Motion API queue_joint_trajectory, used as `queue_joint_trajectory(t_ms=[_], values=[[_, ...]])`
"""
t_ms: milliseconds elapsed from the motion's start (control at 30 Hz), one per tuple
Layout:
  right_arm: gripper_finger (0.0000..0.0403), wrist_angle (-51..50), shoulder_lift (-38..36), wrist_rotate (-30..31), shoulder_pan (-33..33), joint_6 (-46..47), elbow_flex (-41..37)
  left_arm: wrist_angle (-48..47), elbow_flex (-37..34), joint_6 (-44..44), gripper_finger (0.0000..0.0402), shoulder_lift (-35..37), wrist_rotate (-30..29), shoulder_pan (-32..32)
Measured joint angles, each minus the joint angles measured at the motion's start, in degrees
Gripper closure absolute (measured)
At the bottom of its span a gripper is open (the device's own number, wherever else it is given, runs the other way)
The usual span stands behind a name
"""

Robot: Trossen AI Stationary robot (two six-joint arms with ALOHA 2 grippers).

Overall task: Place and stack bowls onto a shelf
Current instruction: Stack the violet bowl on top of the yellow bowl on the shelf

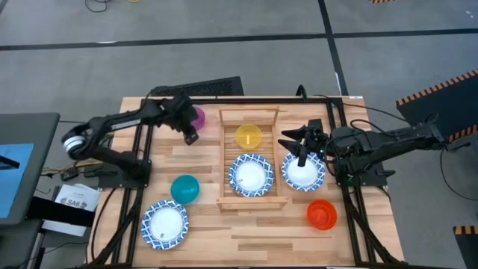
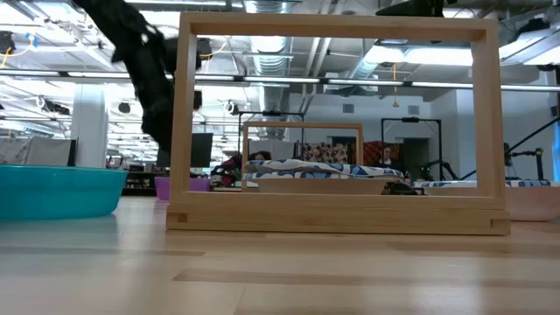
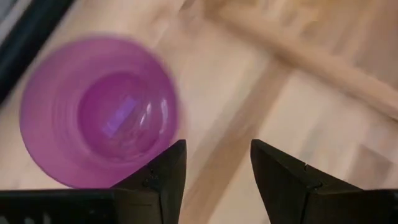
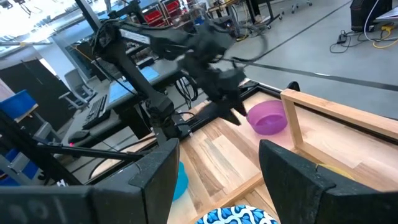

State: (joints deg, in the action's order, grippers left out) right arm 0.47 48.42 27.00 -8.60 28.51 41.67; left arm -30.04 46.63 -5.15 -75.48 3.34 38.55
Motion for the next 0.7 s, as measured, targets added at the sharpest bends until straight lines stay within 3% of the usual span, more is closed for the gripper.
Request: queue_joint_trajectory(t_ms=[333, 567, 700], values=[[0.0155, 0.02, 0.0, 0.0, 0.0, 0.09, 0.0, 3.64, 0.02, -1.47, 0.0239, -9.62, -0.48, 4.16], [0.0155, 0.0, -0.02, 0.0, 0.0, 1.29, 0.0, 4.4, 0.02, -4.06, 0.0239, -6.23, 1.95, 3.44], [0.0155, 0.0, 0.0, 0.0, 0.09, 1.42, 0.0, 7.03, 0.06, -6.36, 0.0239, -2.93, -2.45, 3.68]])
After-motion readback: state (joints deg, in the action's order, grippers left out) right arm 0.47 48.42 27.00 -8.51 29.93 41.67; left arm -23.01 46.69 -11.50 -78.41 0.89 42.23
